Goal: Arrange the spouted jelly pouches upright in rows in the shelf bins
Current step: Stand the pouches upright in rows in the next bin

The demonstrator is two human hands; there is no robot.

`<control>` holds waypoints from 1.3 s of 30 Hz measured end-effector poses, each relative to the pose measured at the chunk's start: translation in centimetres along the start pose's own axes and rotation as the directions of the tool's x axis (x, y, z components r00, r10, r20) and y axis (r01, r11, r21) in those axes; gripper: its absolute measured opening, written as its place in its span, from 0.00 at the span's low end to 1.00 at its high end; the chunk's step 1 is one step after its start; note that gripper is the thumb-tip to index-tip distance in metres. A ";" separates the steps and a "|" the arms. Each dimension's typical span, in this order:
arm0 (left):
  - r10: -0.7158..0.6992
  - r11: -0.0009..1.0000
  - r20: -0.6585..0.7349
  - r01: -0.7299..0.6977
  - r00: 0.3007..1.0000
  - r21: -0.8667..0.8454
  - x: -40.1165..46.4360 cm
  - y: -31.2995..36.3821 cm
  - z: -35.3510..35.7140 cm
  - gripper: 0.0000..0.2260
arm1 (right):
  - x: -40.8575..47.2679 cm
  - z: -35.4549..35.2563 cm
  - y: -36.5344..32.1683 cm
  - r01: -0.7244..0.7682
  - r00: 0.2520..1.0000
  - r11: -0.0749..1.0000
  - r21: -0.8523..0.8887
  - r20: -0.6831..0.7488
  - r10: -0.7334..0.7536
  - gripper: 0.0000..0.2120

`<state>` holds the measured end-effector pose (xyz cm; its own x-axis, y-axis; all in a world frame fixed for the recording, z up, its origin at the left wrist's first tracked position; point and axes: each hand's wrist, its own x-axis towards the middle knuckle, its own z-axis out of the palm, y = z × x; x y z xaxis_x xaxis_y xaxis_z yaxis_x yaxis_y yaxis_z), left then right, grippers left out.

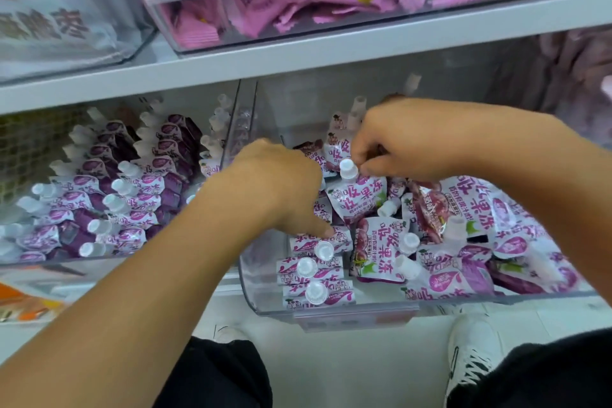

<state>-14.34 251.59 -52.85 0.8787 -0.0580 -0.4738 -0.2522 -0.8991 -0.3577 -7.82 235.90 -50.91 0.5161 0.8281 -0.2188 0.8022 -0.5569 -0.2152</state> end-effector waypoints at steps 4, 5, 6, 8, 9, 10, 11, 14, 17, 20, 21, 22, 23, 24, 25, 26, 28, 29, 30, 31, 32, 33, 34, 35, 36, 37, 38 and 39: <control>-0.020 0.996 0.099 0.029 0.995 -0.090 0.5 0.6 0.0 0.20 | 0.0 0.9 -0.3 -0.009 1.000 1.000 0.021 0.002 0.009 0.07; -0.012 0.994 0.107 0.024 0.994 -0.105 0.4 0.6 -0.1 0.18 | -0.1 1.1 -0.4 -0.013 0.999 0.999 0.034 0.033 0.012 0.10; -0.006 0.992 0.114 0.020 0.994 -0.121 0.3 0.6 -0.2 0.17 | -0.2 1.2 -0.7 -0.012 0.997 0.999 0.045 0.072 0.009 0.13; 0.001 0.989 0.126 0.018 0.992 -0.150 0.1 0.7 -0.4 0.15 | -0.5 1.5 -1.0 0.001 0.990 1.000 0.029 0.140 -0.005 0.17; 0.005 0.986 0.132 0.017 0.991 -0.165 0.1 0.7 -0.4 0.15 | -0.6 1.6 -1.2 0.003 0.988 1.000 -0.003 0.155 -0.002 0.19; 0.009 0.983 0.137 0.016 0.991 -0.183 0.1 0.8 -0.5 0.15 | -0.6 1.8 -1.5 0.004 0.988 0.999 -0.053 0.153 0.005 0.20; 0.013 0.979 0.136 0.015 0.991 -0.203 0.1 0.9 -0.4 0.15 | -0.6 2.0 -1.8 -0.003 0.991 0.994 -0.108 0.136 0.018 0.18; 0.033 0.978 0.127 -0.006 0.991 -0.211 -0.1 0.9 -0.3 0.13 | -0.3 2.4 -1.8 -0.015 1.000 0.986 -0.166 0.019 0.018 0.06; 0.039 0.969 0.035 -0.029 0.999 -0.245 -0.4 0.2 0.1 0.09 | -0.2 1.9 -0.4 -0.068 0.991 0.985 -0.161 -0.126 0.048 0.10; 0.052 0.942 -0.062 -0.070 0.997 -0.329 -1.0 -0.9 0.2 0.11 | 0.0 1.3 0.7 -0.129 0.939 0.984 -0.123 -0.335 0.081 0.11; 0.065 0.932 -0.063 -0.083 0.996 -0.352 -1.3 -1.1 0.1 0.09 | 0.2 1.3 0.7 -0.139 0.917 0.985 -0.104 -0.390 0.088 0.14; 0.081 0.931 -0.041 -0.090 0.996 -0.354 -1.5 -1.2 0.0 0.08 | 0.5 1.4 0.4 -0.134 0.898 0.988 -0.072 -0.430 0.091 0.17; 0.094 0.935 -0.020 -0.095 0.995 -0.341 -1.8 -1.2 0.0 0.10 | 0.9 1.8 0.0 -0.120 0.890 0.992 -0.041 -0.446 0.090 0.18; 0.101 0.942 -0.010 -0.099 0.995 -0.320 -2.0 -1.2 0.0 0.10 | 1.5 2.3 -0.4 -0.093 0.894 0.996 -0.015 -0.442 0.077 0.17; 0.106 0.949 -0.012 -0.104 0.994 -0.298 -2.1 -1.1 0.1 0.11 | 2.0 2.8 -1.0 -0.057 0.908 0.998 -0.001 -0.415 0.052 0.13; 0.109 0.953 -0.024 -0.111 0.994 -0.282 -2.1 -1.0 0.3 0.10 | 2.6 3.4 -1.6 -0.026 0.932 1.000 0.009 -0.362 0.028 0.07; 0.084 0.961 -0.072 -0.100 0.994 -0.256 -2.3 -1.0 0.6 0.08 | 3.4 3.9 -2.1 0.013 0.968 0.998 0.062 -0.250 0.003 0.05; 0.058 0.967 -0.103 -0.082 0.993 -0.241 -2.5 -1.0 0.7 0.08 | 3.5 3.8 -2.3 0.013 0.980 0.996 0.090 -0.198 0.005 0.09; 0.027 0.972 -0.140 -0.059 0.990 -0.229 -2.8 -1.1 0.7 0.08 | 3.6 3.8 -2.4 0.015 0.987 0.992 0.126 -0.158 0.005 0.11; -0.005 0.973 -0.179 -0.037 0.984 -0.230 -3.0 -1.1 0.6 0.08 | 3.7 3.8 -2.4 0.027 0.991 0.986 0.164 -0.135 -0.005 0.09; -0.038 0.969 -0.212 -0.017 0.976 -0.248 -3.3 -1.2 0.5 0.09 | 3.9 3.9 -2.3 0.036 0.992 0.980 0.196 -0.123 -0.012 0.06; -0.072 0.962 -0.233 0.005 0.970 -0.274 -3.6 -1.2 0.4 0.11 | 3.9 3.8 -2.4 0.039 0.994 0.974 0.224 -0.108 -0.015 0.05; -0.104 0.958 -0.248 0.031 0.963 -0.284 -3.8 -1.2 0.3 0.15 | 3.8 3.8 -2.6 0.042 0.996 0.966 0.256 -0.089 -0.020 0.06; -0.129 0.961 -0.265 0.054 0.955 -0.273 -3.9 -1.1 0.3 0.18 | 3.6 3.6 -2.7 0.033 0.998 0.956 0.293 -0.064 -0.015 0.09; -0.142 0.964 -0.296 0.064 0.944 -0.258 -4.0 -1.0 0.3 0.21 | 3.2 3.3 -2.7 0.023 0.999 0.942 0.334 -0.053 -0.005 0.13; -0.150 0.964 -0.334 0.064 0.931 -0.257 -3.9 -0.9 0.4 0.22 | 2.7 2.9 -2.5 0.016 0.999 0.935 0.355 -0.054 0.004 0.15; -0.159 0.963 -0.361 0.063 0.919 -0.263 -3.9 -0.8 0.5 0.23 | 2.2 2.5 -2.2 0.003 0.997 0.940 0.342 -0.076 0.025 0.16; -0.166 0.963 -0.376 0.068 0.911 -0.260 -3.8 -0.7 0.6 0.24 | 1.8 2.0 -1.7 -0.027 0.990 0.963 0.269 -0.125 0.062 0.17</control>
<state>-17.76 252.68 -51.25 0.9954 -0.0666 -0.0695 -0.0774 -0.9828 -0.1679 -8.88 238.20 -52.79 0.5986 0.7933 -0.1116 0.6779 -0.5758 -0.4571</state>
